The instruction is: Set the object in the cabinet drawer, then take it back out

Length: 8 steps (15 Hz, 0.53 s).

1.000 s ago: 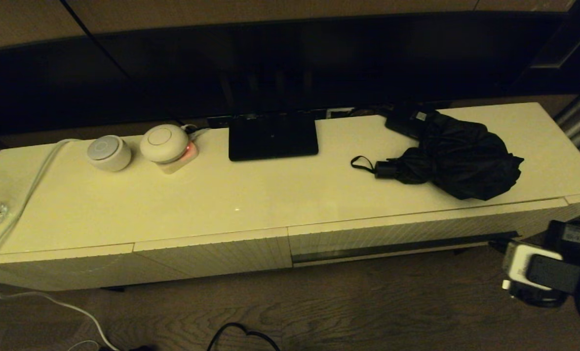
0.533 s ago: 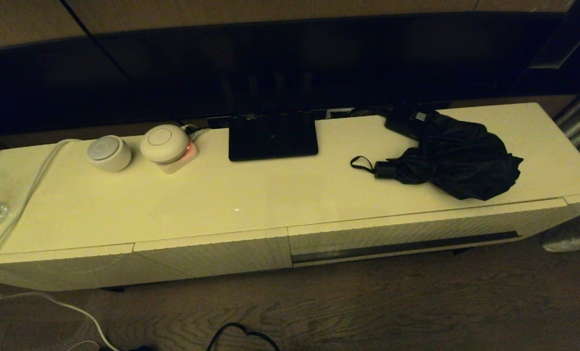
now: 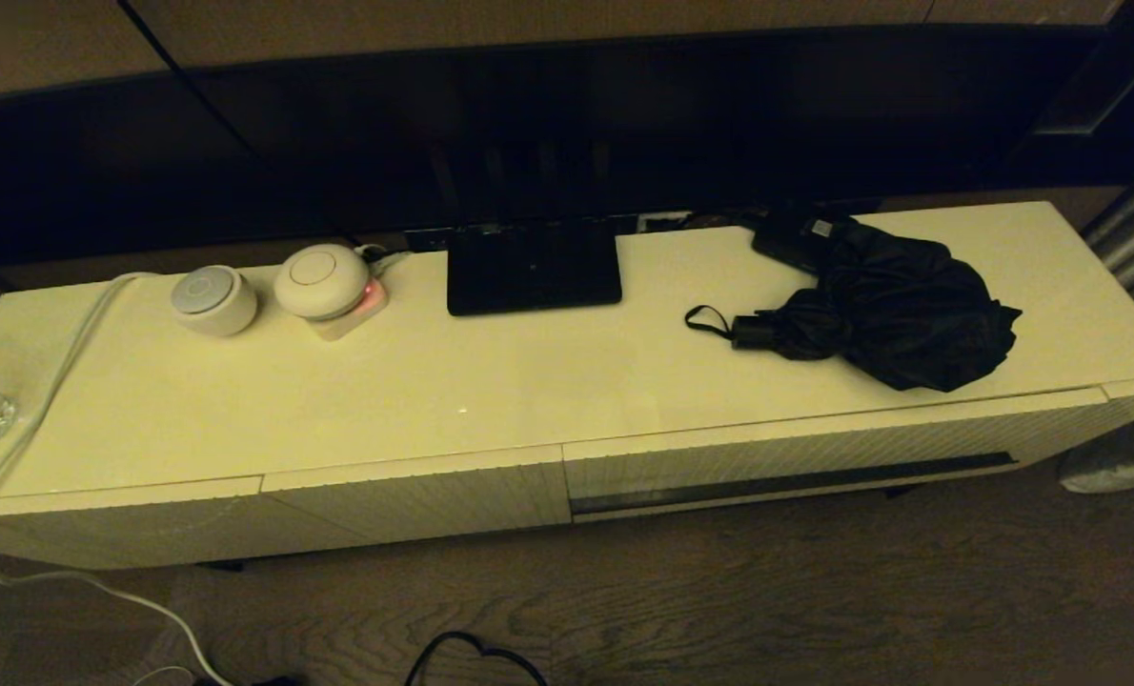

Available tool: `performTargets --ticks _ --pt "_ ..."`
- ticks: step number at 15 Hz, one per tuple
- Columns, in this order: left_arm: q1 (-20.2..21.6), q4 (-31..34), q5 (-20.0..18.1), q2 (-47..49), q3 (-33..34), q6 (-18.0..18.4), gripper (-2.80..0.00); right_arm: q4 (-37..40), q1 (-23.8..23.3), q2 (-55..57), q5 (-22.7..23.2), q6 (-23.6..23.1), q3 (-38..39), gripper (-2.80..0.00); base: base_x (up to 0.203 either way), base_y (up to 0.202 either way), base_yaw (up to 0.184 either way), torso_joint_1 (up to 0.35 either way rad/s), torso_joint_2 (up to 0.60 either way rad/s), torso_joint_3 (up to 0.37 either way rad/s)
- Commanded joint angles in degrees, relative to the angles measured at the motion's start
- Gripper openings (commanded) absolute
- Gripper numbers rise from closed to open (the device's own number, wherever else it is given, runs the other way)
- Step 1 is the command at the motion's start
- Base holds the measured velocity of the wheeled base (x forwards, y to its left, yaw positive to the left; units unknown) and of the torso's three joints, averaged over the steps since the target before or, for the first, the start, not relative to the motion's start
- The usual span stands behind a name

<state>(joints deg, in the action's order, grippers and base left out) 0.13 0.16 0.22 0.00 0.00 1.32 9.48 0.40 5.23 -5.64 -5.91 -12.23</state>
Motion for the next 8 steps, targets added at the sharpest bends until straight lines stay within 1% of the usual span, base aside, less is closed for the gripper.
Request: performTargets --ticks 1,2,3,4,5,6,8 --pt "0.04 0.01 0.04 0.00 0.18 0.00 -2.80 -1.46 0.04 -5.28 0.00 2.50 5.50 -2.80 0.000 0.000 0.000 0.000 0.00 0.000" --pt "0.04 0.01 0.04 0.00 0.18 0.00 -2.80 -3.65 0.04 -5.29 0.15 4.60 7.99 -2.80 0.000 0.000 0.000 0.000 0.00 0.000" --pt "0.04 0.01 0.04 0.00 0.18 0.00 -2.80 -6.86 0.04 -5.31 1.33 5.82 9.32 -2.80 0.000 0.000 0.000 0.000 0.00 0.000" --pt "0.04 0.01 0.04 0.00 0.18 0.00 -2.80 -7.88 0.04 -5.31 4.53 5.88 10.22 -2.80 0.000 0.000 0.000 0.000 0.00 0.000" --pt "0.04 0.01 0.04 0.00 0.18 0.00 -2.80 -8.81 0.04 -5.31 6.18 5.07 12.02 -2.80 0.000 0.000 0.000 0.000 0.00 0.000" --pt "0.04 0.01 0.04 0.00 0.18 0.00 -2.80 -9.58 0.04 -5.26 6.77 2.98 12.23 -2.80 0.000 0.000 0.000 0.002 0.00 0.027" --pt "0.04 0.01 0.04 0.00 0.18 0.00 -2.80 -9.65 0.04 -5.31 7.14 2.05 12.31 -2.80 0.000 0.000 0.000 0.000 0.00 0.000"
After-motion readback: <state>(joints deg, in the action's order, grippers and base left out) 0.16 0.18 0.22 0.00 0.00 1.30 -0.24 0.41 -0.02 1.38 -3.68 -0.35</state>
